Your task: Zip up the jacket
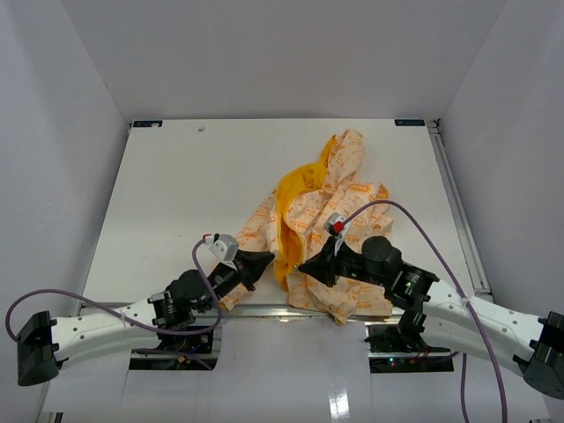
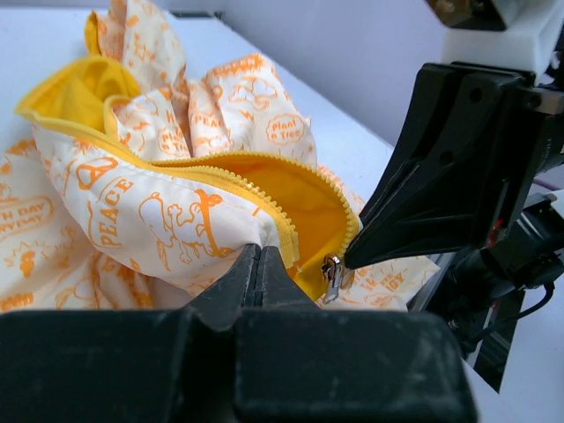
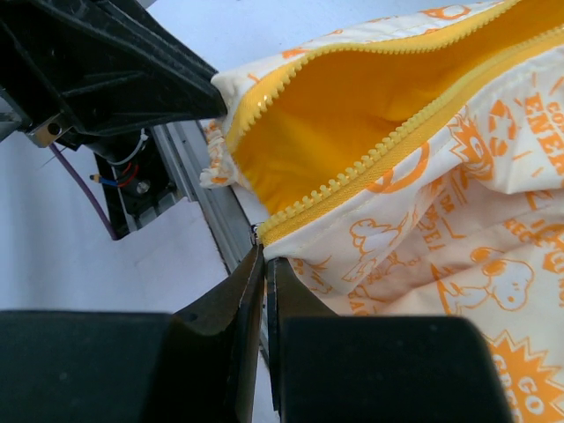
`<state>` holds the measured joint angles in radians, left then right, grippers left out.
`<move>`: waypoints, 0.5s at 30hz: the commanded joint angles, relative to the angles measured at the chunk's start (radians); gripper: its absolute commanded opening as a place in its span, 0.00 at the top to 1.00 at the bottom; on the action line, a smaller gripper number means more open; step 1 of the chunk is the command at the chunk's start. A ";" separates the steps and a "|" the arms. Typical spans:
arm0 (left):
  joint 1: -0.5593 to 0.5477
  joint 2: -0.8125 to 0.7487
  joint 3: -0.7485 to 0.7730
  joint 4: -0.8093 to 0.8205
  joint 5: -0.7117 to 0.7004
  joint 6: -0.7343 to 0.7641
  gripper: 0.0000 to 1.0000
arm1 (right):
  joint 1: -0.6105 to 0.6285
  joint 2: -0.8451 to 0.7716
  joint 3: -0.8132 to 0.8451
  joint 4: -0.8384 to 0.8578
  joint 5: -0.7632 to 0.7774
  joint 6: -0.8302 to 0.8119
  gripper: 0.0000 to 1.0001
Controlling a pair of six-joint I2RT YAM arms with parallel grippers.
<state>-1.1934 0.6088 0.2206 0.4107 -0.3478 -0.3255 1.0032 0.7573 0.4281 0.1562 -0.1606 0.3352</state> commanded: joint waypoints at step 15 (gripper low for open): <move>0.002 0.041 -0.118 0.459 0.086 0.221 1.00 | 0.003 0.116 0.010 0.260 -0.089 0.018 0.92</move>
<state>-1.1931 0.6496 0.1151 0.7571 -0.3024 -0.1293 1.0035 0.8559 0.4274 0.3199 -0.2457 0.3496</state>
